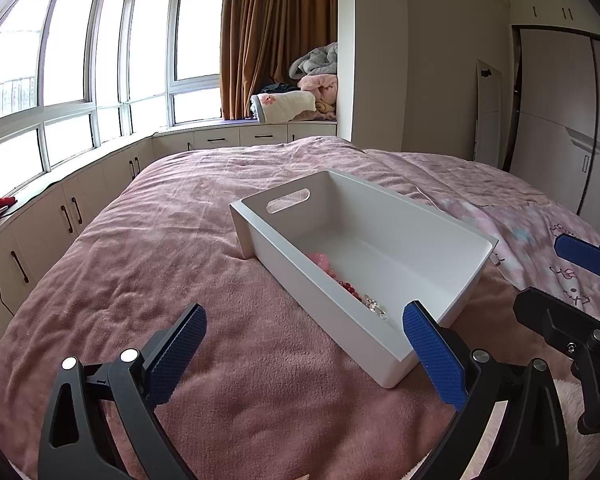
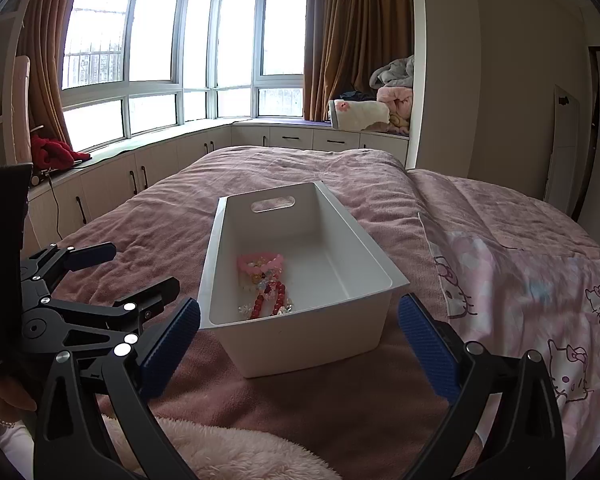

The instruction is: Organize jewelry

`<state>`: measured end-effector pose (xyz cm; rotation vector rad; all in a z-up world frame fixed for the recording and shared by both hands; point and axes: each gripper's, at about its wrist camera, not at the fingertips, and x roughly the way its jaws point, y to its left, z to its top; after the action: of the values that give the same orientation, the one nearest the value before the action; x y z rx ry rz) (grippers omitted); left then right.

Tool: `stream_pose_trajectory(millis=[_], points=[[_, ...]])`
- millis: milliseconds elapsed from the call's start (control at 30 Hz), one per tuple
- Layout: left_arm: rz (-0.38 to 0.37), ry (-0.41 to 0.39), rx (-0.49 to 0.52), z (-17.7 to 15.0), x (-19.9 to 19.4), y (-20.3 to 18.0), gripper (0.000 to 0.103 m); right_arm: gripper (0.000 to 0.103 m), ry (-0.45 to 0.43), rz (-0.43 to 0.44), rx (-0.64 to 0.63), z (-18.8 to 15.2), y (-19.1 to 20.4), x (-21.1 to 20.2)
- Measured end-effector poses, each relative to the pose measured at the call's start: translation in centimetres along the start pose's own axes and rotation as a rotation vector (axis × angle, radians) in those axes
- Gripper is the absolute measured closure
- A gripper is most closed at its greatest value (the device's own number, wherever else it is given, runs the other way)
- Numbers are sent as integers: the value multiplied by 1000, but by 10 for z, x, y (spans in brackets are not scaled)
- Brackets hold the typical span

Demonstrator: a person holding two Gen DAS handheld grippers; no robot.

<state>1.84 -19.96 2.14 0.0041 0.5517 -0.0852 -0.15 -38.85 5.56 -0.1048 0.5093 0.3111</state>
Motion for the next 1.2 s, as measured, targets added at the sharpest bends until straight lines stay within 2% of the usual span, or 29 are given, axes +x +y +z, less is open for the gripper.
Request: stream_pose_trajectory(millis=[433,533,833,1200], points=[[1,-12,4,1,-3,-2,4,5,3,-2,-1,0,-1,0],[28,-32,4,0,-7,-3,4,5,5,-4,1,-1,-1,0],[-3,-74,10,1,-13,-7,4,5,7,-15,-8,-1,0,1],[2,-68,-4,0,-11,-5,4,5,7,-16,-9,-1,-1,2]])
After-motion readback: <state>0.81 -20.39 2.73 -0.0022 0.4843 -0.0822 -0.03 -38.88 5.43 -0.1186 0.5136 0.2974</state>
